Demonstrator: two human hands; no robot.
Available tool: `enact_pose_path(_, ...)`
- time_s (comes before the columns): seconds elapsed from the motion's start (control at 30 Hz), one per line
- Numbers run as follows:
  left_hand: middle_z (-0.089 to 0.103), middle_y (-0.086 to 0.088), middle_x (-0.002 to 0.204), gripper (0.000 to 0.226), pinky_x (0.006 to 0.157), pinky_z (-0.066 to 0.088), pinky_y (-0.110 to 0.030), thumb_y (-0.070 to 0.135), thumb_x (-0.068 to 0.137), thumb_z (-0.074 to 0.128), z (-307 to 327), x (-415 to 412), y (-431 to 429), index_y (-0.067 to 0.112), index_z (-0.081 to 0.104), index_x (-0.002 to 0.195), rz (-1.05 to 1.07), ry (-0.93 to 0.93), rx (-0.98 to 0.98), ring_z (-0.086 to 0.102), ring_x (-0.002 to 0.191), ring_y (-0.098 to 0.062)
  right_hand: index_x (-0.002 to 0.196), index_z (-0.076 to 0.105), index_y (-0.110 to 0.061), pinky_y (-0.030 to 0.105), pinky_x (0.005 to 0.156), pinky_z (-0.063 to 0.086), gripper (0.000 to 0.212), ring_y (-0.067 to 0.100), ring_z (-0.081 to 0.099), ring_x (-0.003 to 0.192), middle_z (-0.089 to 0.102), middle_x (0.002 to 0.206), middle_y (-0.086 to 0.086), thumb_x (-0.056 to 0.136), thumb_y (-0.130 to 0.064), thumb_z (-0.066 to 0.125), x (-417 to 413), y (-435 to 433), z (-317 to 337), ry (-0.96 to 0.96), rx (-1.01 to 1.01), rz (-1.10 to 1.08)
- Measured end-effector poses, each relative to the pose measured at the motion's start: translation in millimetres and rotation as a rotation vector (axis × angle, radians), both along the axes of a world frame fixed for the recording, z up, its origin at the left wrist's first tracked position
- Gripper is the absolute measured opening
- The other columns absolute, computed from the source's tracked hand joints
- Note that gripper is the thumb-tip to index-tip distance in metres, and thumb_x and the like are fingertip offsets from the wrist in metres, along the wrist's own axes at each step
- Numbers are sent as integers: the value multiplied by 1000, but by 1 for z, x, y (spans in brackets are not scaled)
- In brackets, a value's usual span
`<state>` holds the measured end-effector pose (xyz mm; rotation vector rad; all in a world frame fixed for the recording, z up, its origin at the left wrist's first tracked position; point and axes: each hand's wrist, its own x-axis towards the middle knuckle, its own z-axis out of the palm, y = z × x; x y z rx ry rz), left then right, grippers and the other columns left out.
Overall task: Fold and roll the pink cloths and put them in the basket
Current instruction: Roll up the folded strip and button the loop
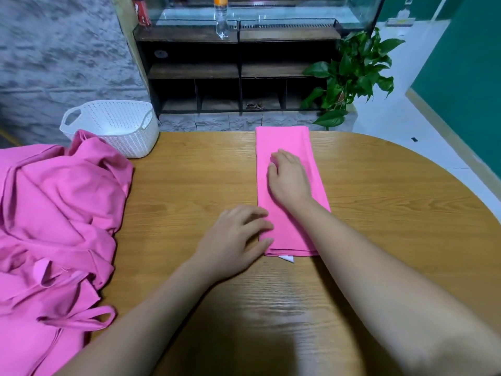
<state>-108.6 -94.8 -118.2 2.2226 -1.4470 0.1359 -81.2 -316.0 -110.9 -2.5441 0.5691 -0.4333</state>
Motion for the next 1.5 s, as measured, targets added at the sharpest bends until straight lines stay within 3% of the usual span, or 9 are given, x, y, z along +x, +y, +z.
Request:
enact_pose_path(0.2, 60, 17, 130, 32, 91, 30, -26, 54, 100, 62, 0, -19, 4, 34, 70, 125, -95, -43, 33, 53, 125, -9, 137, 65, -8, 36, 120, 34, 38, 30, 50, 139, 61, 145, 11, 100, -14, 55, -63, 0, -6, -41, -29, 178)
enact_pose_path(0.33, 61, 19, 122, 35, 91, 38, -28, 59, 99, 63, 1, -18, 1, 35, 69, 123, -90, -38, 37, 55, 119, -7, 135, 67, -17, 44, 117, 40, 37, 24, 51, 138, 60, 146, 3, 99, -23, 59, -115, 3, -16, -38, -98, 299)
enact_pose_path(0.6, 66, 11, 95, 16, 76, 30, -27, 39, 92, 71, -3, -13, -13, 26, 74, 101, -49, -145, -33, 59, 91, -15, 128, 71, -23, 41, 108, 43, 37, 16, 55, 131, 62, 138, -7, 100, -46, 66, -162, 9, -15, -127, -154, 395)
enact_pose_path(0.7, 64, 10, 91, 14, 77, 37, -30, 36, 94, 68, -4, -9, -17, 24, 71, 100, -15, -72, -64, 57, 88, -14, 125, 72, -24, 36, 107, 41, 43, 16, 55, 128, 62, 132, -8, 95, -55, 70, -166, 12, -12, -142, -162, 403)
enact_pose_path(0.93, 60, 14, 81, 8, 75, 50, -40, 35, 96, 64, -5, -4, -14, 28, 67, 98, 111, 274, -184, 57, 78, -7, 120, 73, -24, 42, 91, 46, 21, 19, 59, 106, 64, 107, -9, 100, -20, 71, -168, -1, -17, -217, -95, 313)
enact_pose_path(1.13, 69, 18, 101, 33, 85, 52, -31, 54, 88, 80, -1, -5, -9, 33, 70, 112, 67, 305, -173, 65, 96, -3, 118, 76, -25, 24, 89, 54, 22, -1, 70, 99, 77, 107, -18, 97, -30, 76, -172, 1, -9, -308, 177, 149)
enact_pose_path(1.3, 72, 15, 82, 24, 71, 54, -36, 57, 96, 64, -4, -1, -7, 39, 71, 110, 219, 358, -236, 66, 74, -7, 119, 73, -25, 13, 70, 44, 24, -1, 63, 73, 68, 78, -19, 97, -31, 77, -174, 7, -4, -306, 201, 118)
enact_pose_path(1.43, 60, 13, 67, 21, 61, 44, -31, 52, 96, 63, -3, -3, -8, 38, 73, 107, 262, 329, -227, 57, 65, -5, 119, 71, -22, 19, 78, 48, 21, -2, 62, 83, 68, 90, -16, 98, -22, 75, -174, 6, -9, -334, 169, 93)
enact_pose_path(1.5, 59, 13, 70, 16, 65, 48, -34, 41, 94, 67, -2, -4, -11, 35, 75, 106, 270, 324, -233, 58, 68, -6, 120, 71, -19, 25, 87, 51, 22, -2, 61, 93, 70, 104, -12, 99, -14, 73, -172, 4, -11, -330, 131, 124)
